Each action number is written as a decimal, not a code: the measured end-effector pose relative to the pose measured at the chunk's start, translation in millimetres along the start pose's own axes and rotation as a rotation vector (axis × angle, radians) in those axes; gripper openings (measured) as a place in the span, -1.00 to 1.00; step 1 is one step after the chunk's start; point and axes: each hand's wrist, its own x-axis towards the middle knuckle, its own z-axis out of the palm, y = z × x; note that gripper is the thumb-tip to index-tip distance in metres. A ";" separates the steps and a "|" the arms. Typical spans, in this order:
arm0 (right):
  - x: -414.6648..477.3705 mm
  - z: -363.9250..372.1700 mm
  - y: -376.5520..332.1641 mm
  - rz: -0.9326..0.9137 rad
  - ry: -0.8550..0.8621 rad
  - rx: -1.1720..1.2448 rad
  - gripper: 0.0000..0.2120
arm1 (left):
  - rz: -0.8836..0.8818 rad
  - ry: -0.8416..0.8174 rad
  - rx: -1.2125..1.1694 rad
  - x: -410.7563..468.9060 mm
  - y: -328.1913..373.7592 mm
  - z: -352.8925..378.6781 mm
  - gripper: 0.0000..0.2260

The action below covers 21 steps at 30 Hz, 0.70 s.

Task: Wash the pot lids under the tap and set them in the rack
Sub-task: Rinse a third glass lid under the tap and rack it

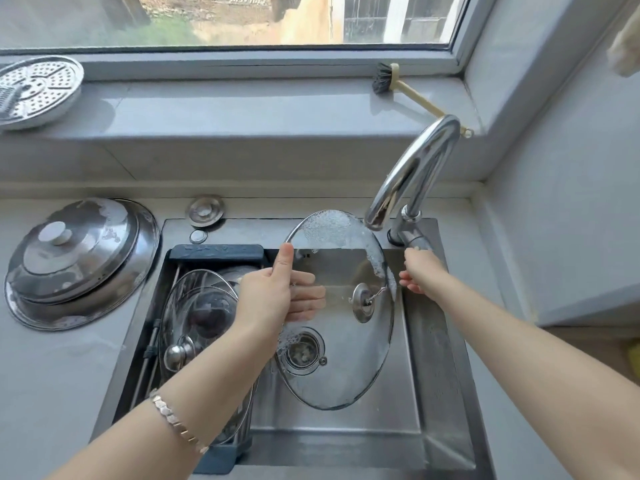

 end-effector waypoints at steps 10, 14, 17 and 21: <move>6.4 -5.2 14.9 -0.094 0.026 -0.034 -0.83 | -0.037 -0.047 0.035 8.5 1.8 4.0 -0.51; -0.1 -7.3 12.6 -0.091 0.029 -0.073 -0.74 | -0.033 -0.046 0.030 6.5 -0.6 2.5 -0.51; -15.6 -1.3 11.3 -0.163 0.214 -0.251 -0.55 | -0.034 -0.049 0.037 3.1 -2.2 0.7 -0.52; -72.4 36.9 7.8 -0.721 0.153 -0.243 -0.42 | -0.007 -0.073 0.050 -7.3 -5.0 4.3 -0.52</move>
